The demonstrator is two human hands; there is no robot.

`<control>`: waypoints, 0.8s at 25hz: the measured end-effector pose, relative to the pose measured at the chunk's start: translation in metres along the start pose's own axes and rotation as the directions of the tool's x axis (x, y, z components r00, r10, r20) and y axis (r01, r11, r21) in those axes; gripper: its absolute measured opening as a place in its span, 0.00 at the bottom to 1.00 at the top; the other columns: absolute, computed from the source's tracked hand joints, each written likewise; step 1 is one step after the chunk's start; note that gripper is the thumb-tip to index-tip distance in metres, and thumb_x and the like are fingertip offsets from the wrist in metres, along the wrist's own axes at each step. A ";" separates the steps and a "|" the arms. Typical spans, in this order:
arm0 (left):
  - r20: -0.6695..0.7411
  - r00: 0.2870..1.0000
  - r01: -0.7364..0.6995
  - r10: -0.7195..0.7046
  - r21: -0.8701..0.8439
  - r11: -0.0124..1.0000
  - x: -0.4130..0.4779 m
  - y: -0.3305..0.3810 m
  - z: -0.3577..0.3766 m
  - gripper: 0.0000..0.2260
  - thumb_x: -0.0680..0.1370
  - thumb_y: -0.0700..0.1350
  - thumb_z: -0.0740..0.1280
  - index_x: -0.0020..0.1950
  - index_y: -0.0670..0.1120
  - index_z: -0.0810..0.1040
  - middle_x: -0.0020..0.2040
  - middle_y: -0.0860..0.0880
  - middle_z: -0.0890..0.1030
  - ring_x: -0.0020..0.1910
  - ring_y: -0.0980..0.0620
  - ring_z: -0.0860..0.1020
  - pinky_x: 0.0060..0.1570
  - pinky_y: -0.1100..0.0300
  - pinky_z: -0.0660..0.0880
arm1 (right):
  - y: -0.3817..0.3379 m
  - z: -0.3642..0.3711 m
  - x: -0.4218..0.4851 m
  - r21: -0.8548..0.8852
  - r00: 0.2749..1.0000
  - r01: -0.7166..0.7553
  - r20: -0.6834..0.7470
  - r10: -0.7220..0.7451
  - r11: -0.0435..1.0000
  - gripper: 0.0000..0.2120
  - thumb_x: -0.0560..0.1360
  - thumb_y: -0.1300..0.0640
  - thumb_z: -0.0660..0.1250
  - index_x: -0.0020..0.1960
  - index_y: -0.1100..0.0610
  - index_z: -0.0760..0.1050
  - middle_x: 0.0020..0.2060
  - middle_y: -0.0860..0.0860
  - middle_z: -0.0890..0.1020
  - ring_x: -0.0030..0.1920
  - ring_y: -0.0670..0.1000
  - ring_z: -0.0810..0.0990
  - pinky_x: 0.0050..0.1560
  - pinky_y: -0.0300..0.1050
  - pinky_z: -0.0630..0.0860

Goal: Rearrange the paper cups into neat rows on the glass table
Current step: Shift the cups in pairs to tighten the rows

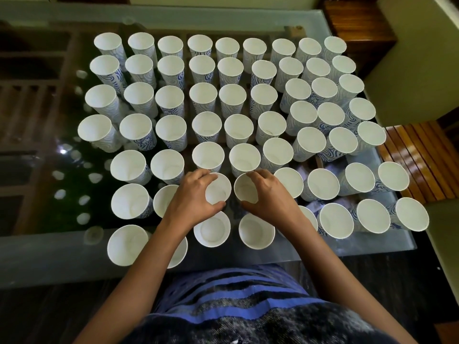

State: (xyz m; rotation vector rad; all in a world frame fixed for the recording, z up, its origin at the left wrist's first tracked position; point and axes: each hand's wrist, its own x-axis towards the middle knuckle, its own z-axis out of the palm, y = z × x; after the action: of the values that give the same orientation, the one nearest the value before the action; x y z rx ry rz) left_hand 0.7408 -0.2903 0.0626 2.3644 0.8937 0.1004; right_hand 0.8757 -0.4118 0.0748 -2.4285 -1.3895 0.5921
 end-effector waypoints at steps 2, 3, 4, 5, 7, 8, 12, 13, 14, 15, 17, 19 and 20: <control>0.001 1.000 0.005 -0.005 -0.004 1.000 -0.001 0.000 0.000 0.28 0.65 0.48 0.76 0.63 0.44 0.75 0.63 0.45 0.73 0.62 0.45 0.70 0.60 0.56 0.67 | 0.000 0.000 -0.001 -0.002 1.000 -0.001 -0.004 0.001 1.000 0.31 0.68 0.53 0.72 0.68 0.59 0.66 0.64 0.58 0.71 0.61 0.58 0.72 0.56 0.50 0.72; 0.001 1.000 0.006 -0.006 -0.005 1.000 -0.002 0.000 0.001 0.28 0.65 0.49 0.76 0.63 0.44 0.75 0.64 0.45 0.73 0.62 0.46 0.70 0.61 0.55 0.66 | 0.001 0.000 -0.001 0.000 1.000 -0.002 -0.008 0.002 1.000 0.32 0.68 0.53 0.72 0.68 0.59 0.65 0.64 0.58 0.71 0.61 0.58 0.71 0.56 0.50 0.72; 0.000 1.000 0.008 -0.008 -0.006 1.000 -0.002 0.000 0.001 0.28 0.65 0.49 0.76 0.63 0.44 0.75 0.64 0.45 0.73 0.62 0.46 0.70 0.61 0.55 0.66 | 0.001 0.000 -0.002 0.005 1.000 -0.003 -0.010 0.003 1.000 0.32 0.68 0.53 0.72 0.68 0.59 0.65 0.64 0.58 0.71 0.61 0.58 0.71 0.57 0.50 0.71; -0.002 1.000 0.012 -0.012 -0.009 1.000 -0.002 0.000 0.001 0.28 0.65 0.49 0.76 0.63 0.44 0.75 0.64 0.45 0.73 0.63 0.46 0.70 0.61 0.55 0.66 | 0.001 0.001 -0.002 0.013 1.000 -0.004 -0.013 0.004 1.000 0.32 0.68 0.53 0.73 0.68 0.59 0.65 0.64 0.58 0.71 0.61 0.58 0.71 0.57 0.49 0.71; -0.007 1.000 0.018 -0.018 -0.012 1.000 -0.003 0.000 0.000 0.29 0.65 0.49 0.76 0.63 0.44 0.74 0.65 0.45 0.73 0.63 0.46 0.70 0.62 0.55 0.66 | 0.001 0.002 -0.003 0.027 1.000 -0.010 -0.017 0.010 1.000 0.33 0.68 0.53 0.73 0.68 0.60 0.65 0.64 0.58 0.71 0.62 0.58 0.71 0.58 0.49 0.70; -0.009 1.000 0.020 -0.020 -0.013 1.000 -0.003 0.000 0.000 0.29 0.65 0.49 0.76 0.64 0.44 0.74 0.65 0.45 0.73 0.63 0.46 0.70 0.62 0.55 0.66 | 0.001 0.003 -0.004 0.032 1.000 -0.014 -0.021 0.015 0.999 0.33 0.68 0.53 0.73 0.69 0.60 0.64 0.65 0.58 0.71 0.62 0.58 0.71 0.58 0.48 0.70; -0.010 1.000 0.020 -0.020 -0.015 1.000 -0.004 -0.001 0.001 0.28 0.65 0.49 0.76 0.63 0.44 0.74 0.65 0.44 0.73 0.63 0.46 0.70 0.62 0.57 0.65 | 0.001 0.006 -0.005 0.066 0.998 -0.035 -0.055 0.039 0.997 0.32 0.68 0.53 0.73 0.67 0.61 0.66 0.64 0.59 0.72 0.61 0.58 0.72 0.56 0.46 0.69; -0.011 1.000 0.021 -0.021 -0.017 1.000 -0.004 -0.002 0.001 0.28 0.65 0.48 0.76 0.63 0.44 0.74 0.65 0.44 0.73 0.63 0.46 0.70 0.62 0.57 0.65 | 0.001 0.006 -0.006 0.072 0.997 -0.040 -0.065 0.045 0.997 0.32 0.68 0.53 0.73 0.67 0.61 0.66 0.64 0.59 0.72 0.60 0.58 0.72 0.56 0.45 0.69; -0.013 1.000 0.023 -0.023 -0.018 1.000 -0.004 -0.002 0.001 0.28 0.65 0.48 0.76 0.63 0.44 0.74 0.65 0.44 0.73 0.64 0.46 0.70 0.62 0.57 0.65 | 0.001 0.007 -0.006 0.079 0.996 -0.046 -0.074 0.052 0.996 0.32 0.68 0.53 0.73 0.67 0.61 0.66 0.63 0.59 0.72 0.60 0.58 0.72 0.55 0.45 0.69; -0.014 1.000 0.023 -0.024 -0.017 1.000 -0.004 -0.002 0.001 0.28 0.65 0.49 0.76 0.64 0.44 0.74 0.65 0.44 0.72 0.64 0.46 0.70 0.62 0.57 0.65 | 0.000 0.008 -0.007 0.087 0.995 -0.052 -0.083 0.059 0.995 0.31 0.68 0.53 0.73 0.66 0.61 0.67 0.63 0.59 0.72 0.60 0.58 0.72 0.55 0.45 0.68; -0.018 0.999 0.026 -0.027 -0.015 1.000 -0.005 -0.002 0.001 0.29 0.65 0.49 0.76 0.64 0.45 0.74 0.65 0.44 0.72 0.64 0.46 0.69 0.63 0.56 0.65 | 0.000 0.010 -0.008 0.099 0.993 -0.059 -0.097 0.068 0.993 0.31 0.68 0.53 0.74 0.66 0.61 0.67 0.63 0.59 0.72 0.59 0.58 0.72 0.54 0.44 0.68; -0.026 0.999 0.029 -0.029 -0.017 0.999 -0.006 -0.001 0.000 0.29 0.65 0.49 0.77 0.64 0.44 0.74 0.65 0.44 0.72 0.64 0.46 0.69 0.63 0.56 0.65 | 0.000 0.010 -0.009 0.101 0.992 -0.061 -0.102 0.071 0.993 0.32 0.67 0.53 0.74 0.66 0.62 0.67 0.63 0.59 0.72 0.60 0.58 0.72 0.55 0.44 0.67; -0.035 0.999 0.027 -0.027 -0.022 0.999 -0.007 -0.001 0.000 0.30 0.64 0.50 0.77 0.63 0.44 0.74 0.65 0.44 0.73 0.64 0.46 0.70 0.63 0.55 0.65 | 0.000 0.009 -0.009 0.100 0.992 -0.058 -0.107 0.068 0.993 0.32 0.67 0.52 0.74 0.66 0.62 0.67 0.64 0.59 0.72 0.61 0.59 0.72 0.56 0.44 0.66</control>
State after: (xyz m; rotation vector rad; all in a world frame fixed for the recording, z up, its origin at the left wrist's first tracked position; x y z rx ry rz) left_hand 0.7351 -0.2940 0.0634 2.3369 0.9363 0.1400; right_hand 0.8671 -0.4191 0.0690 -2.3967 -1.2162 0.5195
